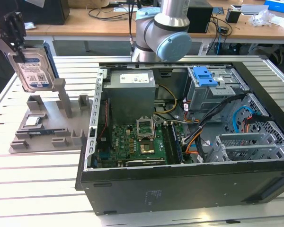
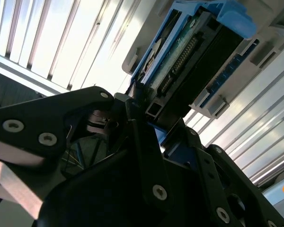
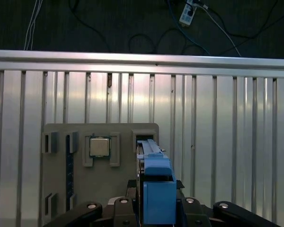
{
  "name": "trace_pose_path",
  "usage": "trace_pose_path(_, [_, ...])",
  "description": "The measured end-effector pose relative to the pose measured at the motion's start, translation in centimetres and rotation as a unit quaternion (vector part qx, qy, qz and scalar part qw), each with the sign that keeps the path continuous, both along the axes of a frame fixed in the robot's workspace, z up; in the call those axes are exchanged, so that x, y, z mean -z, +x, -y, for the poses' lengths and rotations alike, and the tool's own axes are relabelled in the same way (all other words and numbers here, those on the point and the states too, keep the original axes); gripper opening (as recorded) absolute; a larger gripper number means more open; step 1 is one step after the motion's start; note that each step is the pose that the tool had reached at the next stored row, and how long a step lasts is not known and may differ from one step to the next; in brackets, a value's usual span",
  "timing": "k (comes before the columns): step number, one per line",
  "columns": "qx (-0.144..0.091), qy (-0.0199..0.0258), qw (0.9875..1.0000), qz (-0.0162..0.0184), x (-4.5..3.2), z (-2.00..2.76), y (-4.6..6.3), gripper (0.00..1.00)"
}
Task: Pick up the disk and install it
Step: 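Pick up the disk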
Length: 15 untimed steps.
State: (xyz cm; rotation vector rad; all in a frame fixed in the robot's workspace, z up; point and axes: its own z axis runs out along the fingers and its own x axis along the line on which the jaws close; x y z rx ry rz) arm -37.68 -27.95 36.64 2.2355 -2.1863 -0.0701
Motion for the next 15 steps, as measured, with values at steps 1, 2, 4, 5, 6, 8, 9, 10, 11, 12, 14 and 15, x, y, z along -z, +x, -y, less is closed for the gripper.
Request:
trace_pose_path(1, [0.000,0.0000,1.0000,0.0000,-0.18,0.00,0.0,0.36])
trace_pose_path(2, [0.000,0.0000,1.0000,0.0000,-0.32,0.00,0.0,0.36])
trace_pose_path(4, [0.000,0.0000,1.0000,0.0000,-0.61,0.00,0.0,0.36])
trace_pose_path(5, [0.000,0.0000,1.0000,0.0000,-0.72,0.00,0.0,0.36])
trace_pose_path(6, [0.000,0.0000,1.0000,0.0000,-0.88,0.00,0.0,0.36])
trace_pose_path(8, [0.000,0.0000,1.0000,0.0000,-1.12,0.00,0.0,0.36])
trace_pose_path(9, [0.000,0.0000,1.0000,0.0000,-1.24,0.00,0.0,0.36])
trace_pose_path(10, [0.000,0.0000,1.0000,0.0000,-1.39,0.00,0.0,0.36])
trace_pose_path(11, [0.000,0.0000,1.0000,0.0000,-1.53,0.00,0.0,0.36])
trace_pose_path(12, [0.000,0.0000,1.0000,0.0000,-1.64,0.00,0.0,0.36])
trace_pose_path(14, [0.000,0.0000,1.0000,0.0000,-1.92,0.00,0.0,0.36])
trace_pose_path(15, [0.000,0.0000,1.0000,0.0000,-2.09,0.00,0.0,0.36])
